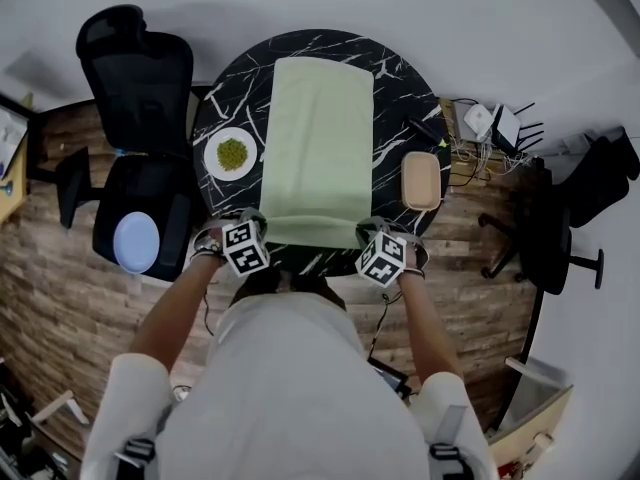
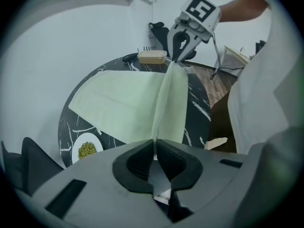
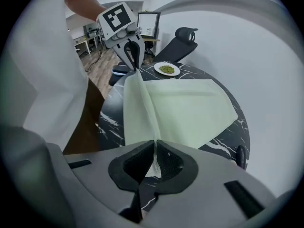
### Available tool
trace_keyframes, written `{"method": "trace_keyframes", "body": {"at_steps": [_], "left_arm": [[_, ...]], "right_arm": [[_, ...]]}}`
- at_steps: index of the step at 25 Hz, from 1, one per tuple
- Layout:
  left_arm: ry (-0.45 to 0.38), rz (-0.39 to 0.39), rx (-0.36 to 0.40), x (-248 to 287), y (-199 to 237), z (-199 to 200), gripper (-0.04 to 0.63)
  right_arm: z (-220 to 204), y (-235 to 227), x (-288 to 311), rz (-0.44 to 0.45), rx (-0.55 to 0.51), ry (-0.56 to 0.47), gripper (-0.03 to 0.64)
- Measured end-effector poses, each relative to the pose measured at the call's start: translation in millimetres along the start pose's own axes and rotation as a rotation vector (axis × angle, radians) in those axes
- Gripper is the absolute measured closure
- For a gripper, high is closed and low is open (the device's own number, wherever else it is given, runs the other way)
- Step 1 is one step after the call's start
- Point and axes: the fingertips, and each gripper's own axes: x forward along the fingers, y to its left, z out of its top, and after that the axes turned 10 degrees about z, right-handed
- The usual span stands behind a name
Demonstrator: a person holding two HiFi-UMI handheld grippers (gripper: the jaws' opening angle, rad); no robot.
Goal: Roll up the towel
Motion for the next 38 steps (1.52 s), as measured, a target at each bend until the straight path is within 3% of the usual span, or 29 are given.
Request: {"method": "trace_keyframes", "body": {"at_steps": [5, 6, 7, 8, 12, 19, 22, 33, 38], "left_arm": [[0.016, 0.045, -0.026, 15.8, 15.0, 5.0, 0.575], [0.011, 0.051, -0.037, 16.9, 16.9, 6.5, 0.528], [0.003, 0.052, -0.05, 17.3, 17.6, 8.3, 0.399], [-0.006, 0.052, -0.06, 17.0, 17.5, 10.0, 0.33], [-0.025, 0.065, -0.048, 14.5, 14.6, 11.9, 0.32], [-0.056, 0.002, 0.104, 12.1, -33.7, 24.1, 0.319], [-0.057, -0.031, 0.147, 13.1, -62.5, 24.8, 0.353], [0.017, -0.074, 0.122, 35.3, -80.0, 2.8, 0.374], [0.044, -0.052, 0.124, 44.0, -75.6, 1.3, 0.425]], "right_arm": [[2.3, -27.4, 13.3, -0.063, 0.025, 0.016, 0.58], [3.0, -31.4, 13.6, -0.083, 0.036, 0.009, 0.509], [3.8, -34.1, 12.8, -0.102, 0.043, 0.0, 0.446], [4.5, -35.7, 11.2, -0.121, 0.044, -0.01, 0.443], [6.1, -27.3, 7.9, -0.15, 0.011, -0.024, 0.443], [15.4, 35.3, 27.0, -0.032, -0.126, -0.011, 0.442], [17.2, 61.7, 36.8, 0.014, -0.172, -0.006, 0.443], [-9.9, 71.6, 67.3, 0.086, -0.151, 0.09, 0.492], [-12.5, 69.6, 75.8, 0.094, -0.132, 0.115, 0.494]]}}
